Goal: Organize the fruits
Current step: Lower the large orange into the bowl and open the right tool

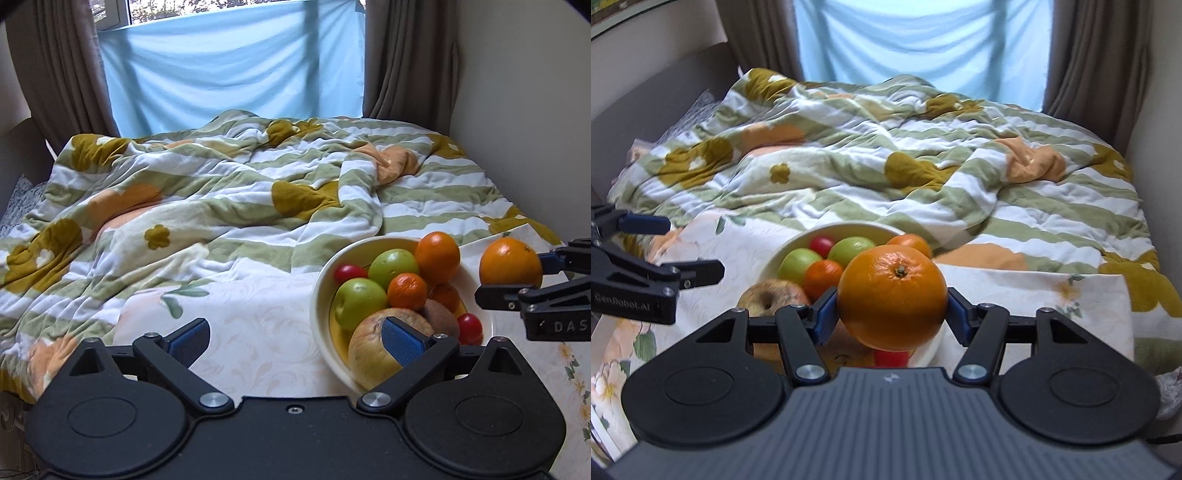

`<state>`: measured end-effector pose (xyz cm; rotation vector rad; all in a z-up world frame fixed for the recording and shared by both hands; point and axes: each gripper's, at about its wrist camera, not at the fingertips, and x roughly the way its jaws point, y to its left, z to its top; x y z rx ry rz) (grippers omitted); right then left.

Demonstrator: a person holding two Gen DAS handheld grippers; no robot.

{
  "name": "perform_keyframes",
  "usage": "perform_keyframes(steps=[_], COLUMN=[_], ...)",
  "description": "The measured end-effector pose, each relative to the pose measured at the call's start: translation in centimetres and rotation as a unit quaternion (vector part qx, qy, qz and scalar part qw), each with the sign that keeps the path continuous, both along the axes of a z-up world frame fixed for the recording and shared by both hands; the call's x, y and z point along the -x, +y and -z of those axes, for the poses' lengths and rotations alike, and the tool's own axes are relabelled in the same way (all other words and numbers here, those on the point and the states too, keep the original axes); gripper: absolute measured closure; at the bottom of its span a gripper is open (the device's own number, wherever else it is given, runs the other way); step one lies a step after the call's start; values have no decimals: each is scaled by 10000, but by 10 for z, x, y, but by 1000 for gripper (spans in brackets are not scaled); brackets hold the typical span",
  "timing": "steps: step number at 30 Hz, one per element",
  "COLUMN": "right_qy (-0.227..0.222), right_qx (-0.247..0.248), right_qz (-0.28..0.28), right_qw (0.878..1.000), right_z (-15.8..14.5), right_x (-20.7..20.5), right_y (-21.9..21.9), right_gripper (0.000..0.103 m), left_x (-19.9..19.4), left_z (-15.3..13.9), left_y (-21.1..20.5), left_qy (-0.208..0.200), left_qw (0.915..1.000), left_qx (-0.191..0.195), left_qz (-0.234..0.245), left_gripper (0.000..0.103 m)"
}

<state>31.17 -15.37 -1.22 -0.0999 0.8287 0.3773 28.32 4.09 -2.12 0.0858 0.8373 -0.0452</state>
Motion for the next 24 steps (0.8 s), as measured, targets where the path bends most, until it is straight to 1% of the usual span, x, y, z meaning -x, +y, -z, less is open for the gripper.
perform_keyframes(steps=[6, 10, 14, 19, 20, 23, 24], right_qy=[39, -63, -247, -416, -482, -740, -785], right_qx=[111, 299, 423, 717, 775, 1163, 1270], right_qz=[-244, -498, -748, -979, -1016, -1271, -1322], right_qw=[9996, 9983, 9960, 9917, 9906, 9823, 9799], right_z=[26, 40, 48, 59, 60, 63, 64], right_x=[11, 22, 31, 37, 38, 45, 47], right_y=[14, 19, 23, 31, 32, 39, 41], right_gripper=[27, 27, 27, 27, 26, 24, 21], left_x=[15, 22, 27, 28, 28, 30, 31], left_z=[7, 10, 13, 14, 14, 13, 13], left_y=[7, 8, 7, 6, 6, 7, 7], left_qy=[53, 79, 105, 147, 156, 139, 137], left_qw=[9999, 9999, 9999, 9998, 9998, 9997, 9997], left_qx=[14, 32, 65, 95, 111, 151, 162], left_qz=[-97, -95, -92, -89, -90, -97, -103], left_gripper=[2, 2, 2, 2, 2, 2, 2])
